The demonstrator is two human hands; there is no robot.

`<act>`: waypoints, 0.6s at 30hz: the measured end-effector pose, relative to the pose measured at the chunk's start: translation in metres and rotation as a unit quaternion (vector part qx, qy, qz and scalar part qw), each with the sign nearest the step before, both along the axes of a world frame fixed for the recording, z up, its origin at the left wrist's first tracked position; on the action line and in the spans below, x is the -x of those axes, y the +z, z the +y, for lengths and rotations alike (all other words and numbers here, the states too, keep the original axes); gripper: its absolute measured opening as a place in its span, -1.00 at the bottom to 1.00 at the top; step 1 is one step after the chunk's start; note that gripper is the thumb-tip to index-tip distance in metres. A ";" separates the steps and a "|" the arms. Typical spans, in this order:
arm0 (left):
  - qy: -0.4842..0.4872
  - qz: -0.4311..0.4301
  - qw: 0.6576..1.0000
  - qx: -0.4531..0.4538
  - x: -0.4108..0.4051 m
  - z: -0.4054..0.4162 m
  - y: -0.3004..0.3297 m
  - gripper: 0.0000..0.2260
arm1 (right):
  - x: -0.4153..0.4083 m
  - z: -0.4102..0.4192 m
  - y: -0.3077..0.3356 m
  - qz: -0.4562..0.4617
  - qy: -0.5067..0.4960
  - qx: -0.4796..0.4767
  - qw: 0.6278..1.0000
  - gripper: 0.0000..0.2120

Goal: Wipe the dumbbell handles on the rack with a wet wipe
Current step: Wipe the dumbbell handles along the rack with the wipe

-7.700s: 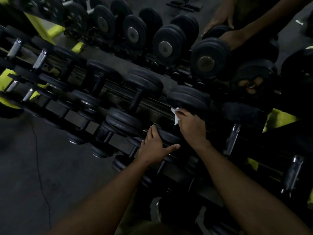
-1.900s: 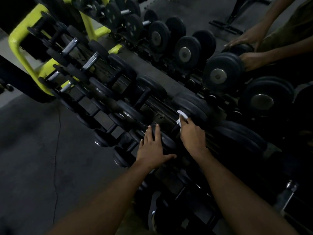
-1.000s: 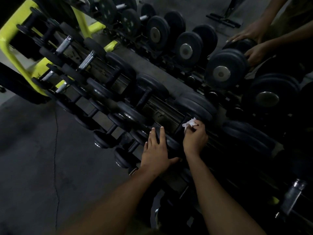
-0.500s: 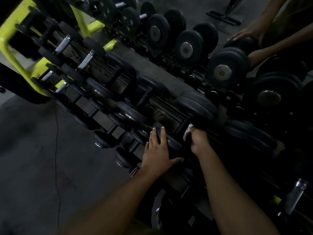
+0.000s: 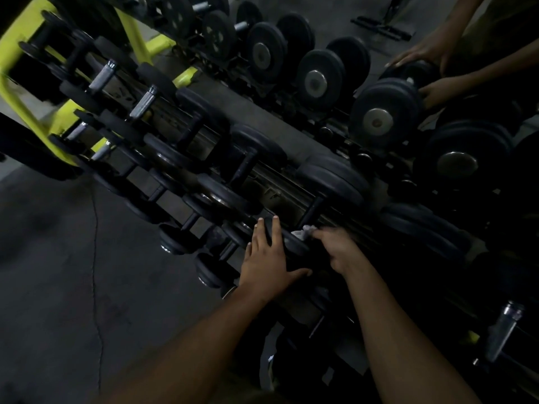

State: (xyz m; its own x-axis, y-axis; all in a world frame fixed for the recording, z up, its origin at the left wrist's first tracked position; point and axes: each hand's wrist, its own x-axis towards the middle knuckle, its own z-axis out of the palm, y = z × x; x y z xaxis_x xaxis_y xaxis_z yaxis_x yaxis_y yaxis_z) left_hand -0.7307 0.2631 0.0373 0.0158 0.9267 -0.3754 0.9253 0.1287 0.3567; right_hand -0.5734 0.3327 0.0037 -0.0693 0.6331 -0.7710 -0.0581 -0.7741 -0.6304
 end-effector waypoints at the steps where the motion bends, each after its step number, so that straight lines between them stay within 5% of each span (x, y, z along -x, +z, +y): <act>1: 0.001 -0.003 1.000 0.000 0.000 0.000 0.000 0.21 | -0.001 0.000 -0.002 -0.016 0.011 -0.002 1.000 -0.86; 6: 0.000 -0.006 1.000 0.005 0.001 -0.001 0.001 0.21 | -0.008 0.010 -0.005 -0.101 0.107 -0.005 0.989 -0.91; 10: -0.002 -0.001 1.000 0.001 0.000 0.001 0.001 0.21 | -0.007 0.017 -0.014 -0.093 0.092 0.017 0.991 -0.70; 14: -0.001 0.004 1.000 -0.001 -0.001 0.000 0.000 0.21 | 0.005 0.023 -0.009 -0.015 -0.066 0.020 0.997 -0.66; 18: -0.002 0.006 1.000 0.000 0.000 0.000 0.002 0.20 | 0.004 0.033 -0.014 0.064 -0.263 0.024 0.962 -0.62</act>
